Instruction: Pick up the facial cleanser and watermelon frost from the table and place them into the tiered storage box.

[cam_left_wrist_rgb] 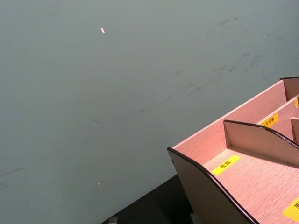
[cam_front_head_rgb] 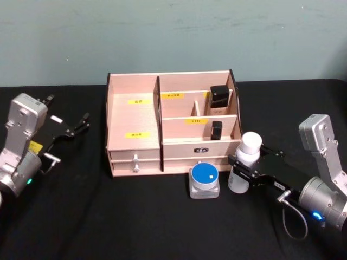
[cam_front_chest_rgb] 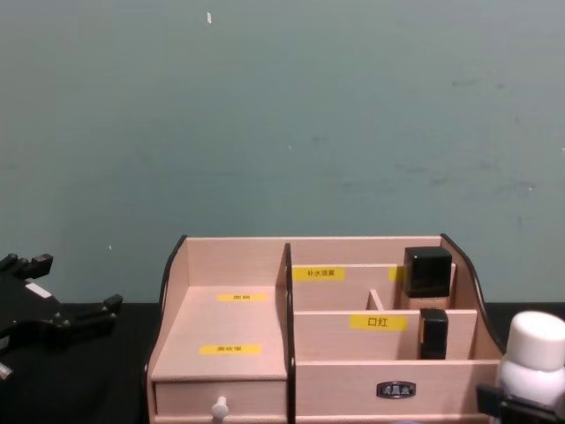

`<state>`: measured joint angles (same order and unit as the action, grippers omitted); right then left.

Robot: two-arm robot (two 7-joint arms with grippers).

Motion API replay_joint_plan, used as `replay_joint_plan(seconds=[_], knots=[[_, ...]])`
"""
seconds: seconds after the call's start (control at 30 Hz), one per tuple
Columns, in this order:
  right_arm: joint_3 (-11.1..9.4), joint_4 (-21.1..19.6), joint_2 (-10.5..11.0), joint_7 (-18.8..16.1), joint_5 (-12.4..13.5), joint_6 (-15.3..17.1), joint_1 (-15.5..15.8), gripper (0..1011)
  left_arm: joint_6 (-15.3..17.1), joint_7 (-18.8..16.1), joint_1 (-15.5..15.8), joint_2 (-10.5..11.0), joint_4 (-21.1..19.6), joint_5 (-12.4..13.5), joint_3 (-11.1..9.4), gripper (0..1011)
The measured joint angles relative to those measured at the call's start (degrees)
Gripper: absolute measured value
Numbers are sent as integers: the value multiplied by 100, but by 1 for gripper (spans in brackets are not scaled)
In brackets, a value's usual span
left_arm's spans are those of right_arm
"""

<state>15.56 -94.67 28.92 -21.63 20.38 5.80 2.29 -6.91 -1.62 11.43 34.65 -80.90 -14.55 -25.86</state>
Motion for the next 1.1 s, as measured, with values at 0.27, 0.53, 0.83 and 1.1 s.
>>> replay_joint_plan(seconds=[0.27,0.53,0.83,1.1], knots=[[0,-2,-1,-1,4,0,1,605,0,0,0,0,0,0,0,1001],[2,-5,0,-1,7,0,0,605,0,0,0,0,0,0,0,1001],[-55,-39,14,-98,146,-78,10,605,0,0,0,0,0,0,0,1001],[-56,-257,76,-156,248,-40,-5,605,0,0,0,0,0,0,0,1001]])
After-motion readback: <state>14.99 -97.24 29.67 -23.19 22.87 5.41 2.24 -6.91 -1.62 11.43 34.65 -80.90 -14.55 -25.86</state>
